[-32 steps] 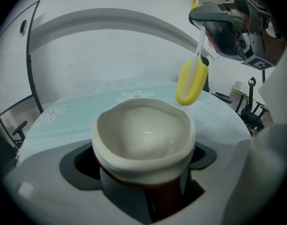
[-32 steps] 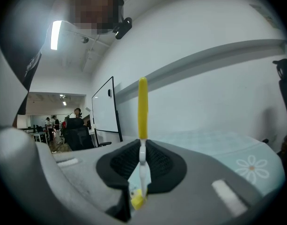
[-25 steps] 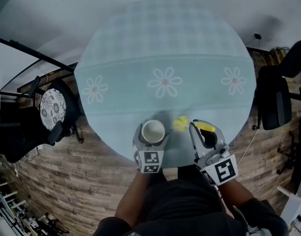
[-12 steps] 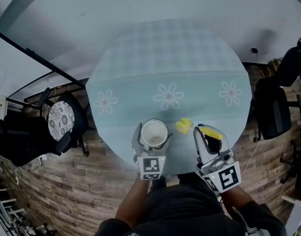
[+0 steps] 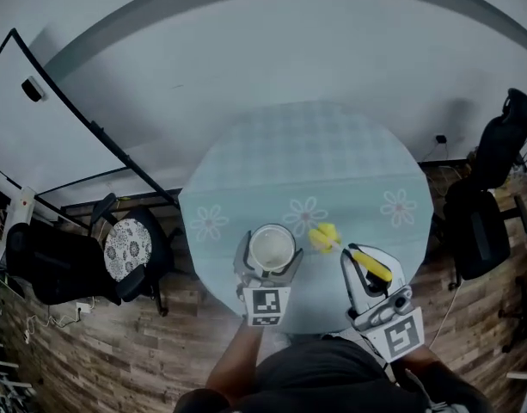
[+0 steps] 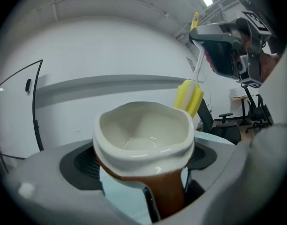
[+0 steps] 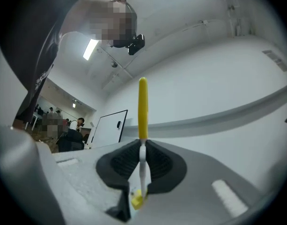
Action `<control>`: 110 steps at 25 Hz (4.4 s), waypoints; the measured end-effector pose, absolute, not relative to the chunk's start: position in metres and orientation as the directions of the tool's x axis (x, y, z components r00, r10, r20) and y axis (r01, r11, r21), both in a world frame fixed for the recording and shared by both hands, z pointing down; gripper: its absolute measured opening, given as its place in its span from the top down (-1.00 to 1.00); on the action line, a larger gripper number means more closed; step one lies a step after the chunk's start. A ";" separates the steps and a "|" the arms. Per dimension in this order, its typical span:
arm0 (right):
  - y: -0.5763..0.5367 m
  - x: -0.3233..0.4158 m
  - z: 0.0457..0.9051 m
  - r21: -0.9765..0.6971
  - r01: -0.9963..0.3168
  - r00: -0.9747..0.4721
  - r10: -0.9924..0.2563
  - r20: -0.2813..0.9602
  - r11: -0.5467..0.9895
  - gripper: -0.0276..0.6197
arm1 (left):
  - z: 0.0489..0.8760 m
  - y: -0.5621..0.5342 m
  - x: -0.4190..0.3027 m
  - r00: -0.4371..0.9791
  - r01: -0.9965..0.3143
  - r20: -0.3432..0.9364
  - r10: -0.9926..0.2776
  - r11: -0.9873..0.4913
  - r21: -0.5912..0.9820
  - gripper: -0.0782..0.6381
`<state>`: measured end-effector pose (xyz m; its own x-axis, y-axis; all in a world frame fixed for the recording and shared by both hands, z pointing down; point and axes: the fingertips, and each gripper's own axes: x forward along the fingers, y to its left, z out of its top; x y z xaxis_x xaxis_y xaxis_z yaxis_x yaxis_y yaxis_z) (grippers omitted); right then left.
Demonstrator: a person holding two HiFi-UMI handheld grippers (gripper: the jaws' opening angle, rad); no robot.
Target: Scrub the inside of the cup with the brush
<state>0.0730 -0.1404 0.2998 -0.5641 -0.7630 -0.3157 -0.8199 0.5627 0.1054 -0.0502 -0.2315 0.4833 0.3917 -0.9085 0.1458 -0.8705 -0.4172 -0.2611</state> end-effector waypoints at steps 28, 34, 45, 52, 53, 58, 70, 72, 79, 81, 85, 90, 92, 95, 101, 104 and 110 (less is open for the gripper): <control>-0.050 -0.004 0.243 0.239 -0.659 -0.734 -0.541 -0.410 0.713 0.80 | 0.413 -0.187 -0.039 0.419 -0.852 0.004 -0.908 -0.395 -0.344 -0.71; -0.055 -0.008 0.252 0.228 -0.664 -0.732 -0.557 -0.391 0.712 0.80 | 0.415 -0.182 -0.037 0.414 -0.847 0.013 -0.910 -0.390 -0.361 -0.71; -0.051 -0.025 0.248 0.207 -0.640 -0.745 -0.531 -0.403 0.740 0.80 | 0.408 -0.178 -0.038 0.415 -0.840 0.015 -0.910 -0.389 -0.379 -0.71; -0.057 -0.027 0.241 0.232 -0.651 -0.738 -0.531 -0.416 0.723 0.80 | 0.407 -0.175 -0.036 0.431 -0.836 0.007 -0.902 -0.402 -0.374 -0.71; -0.056 -0.027 0.241 0.243 -0.650 -0.741 -0.529 -0.414 0.720 0.80 | 0.408 -0.174 -0.036 0.435 -0.836 0.008 -0.900 -0.407 -0.368 -0.71; -0.054 -0.024 0.239 0.283 -0.659 -0.740 -0.532 -0.411 0.697 0.80 | 0.402 -0.169 -0.029 0.453 -0.830 -0.011 -0.892 -0.417 -0.370 -0.71; -0.046 -0.011 0.251 0.292 -0.662 -0.743 -0.553 -0.377 0.691 0.80 | 0.406 -0.171 -0.032 0.443 -0.831 0.012 -0.896 -0.415 -0.371 -0.71; -0.042 -0.015 0.257 0.299 -0.651 -0.754 -0.547 -0.363 0.698 0.80 | 0.410 -0.171 -0.034 0.439 -0.832 0.022 -0.898 -0.416 -0.367 -0.71; -0.029 -0.023 0.261 0.292 -0.619 -0.778 -0.519 -0.354 0.729 0.80 | 0.407 -0.169 -0.034 0.439 -0.831 0.008 -0.899 -0.409 -0.379 -0.71; -0.028 -0.025 0.260 0.293 -0.614 -0.781 -0.512 -0.356 0.733 0.80 | 0.408 -0.168 -0.034 0.438 -0.828 0.017 -0.899 -0.411 -0.381 -0.72; -0.033 -0.027 0.258 0.306 -0.613 -0.783 -0.508 -0.358 0.729 0.80 | 0.407 -0.168 -0.032 0.441 -0.826 0.015 -0.897 -0.412 -0.385 -0.71; -0.042 -0.023 0.248 0.303 -0.636 -0.763 -0.521 -0.382 0.710 0.80 | 0.409 -0.170 -0.033 0.445 -0.824 0.018 -0.895 -0.418 -0.384 -0.71; -0.046 -0.020 0.245 0.303 -0.648 -0.754 -0.530 -0.389 0.699 0.80 | 0.411 -0.172 -0.035 0.444 -0.827 0.022 -0.896 -0.419 -0.376 -0.72; -0.050 -0.014 0.245 0.305 -0.663 -0.742 -0.546 -0.391 0.683 0.80 | 0.416 -0.175 -0.038 0.433 -0.833 0.035 -0.901 -0.414 -0.366 -0.71; -0.051 -0.011 0.255 0.275 -0.665 -0.740 -0.563 -0.368 0.695 0.80 | 0.414 -0.182 -0.038 0.429 -0.837 0.023 -0.903 -0.406 -0.367 -0.71; -0.045 -0.018 0.258 0.269 -0.646 -0.754 -0.544 -0.369 0.714 0.80 | 0.426 -0.185 -0.043 0.417 -0.843 0.054 -0.907 -0.409 -0.350 -0.72; -0.047 -0.019 0.249 0.287 -0.658 -0.743 -0.538 -0.397 0.697 0.80 | 0.436 -0.197 -0.048 0.420 -0.855 0.074 -0.905 -0.421 -0.303 -0.72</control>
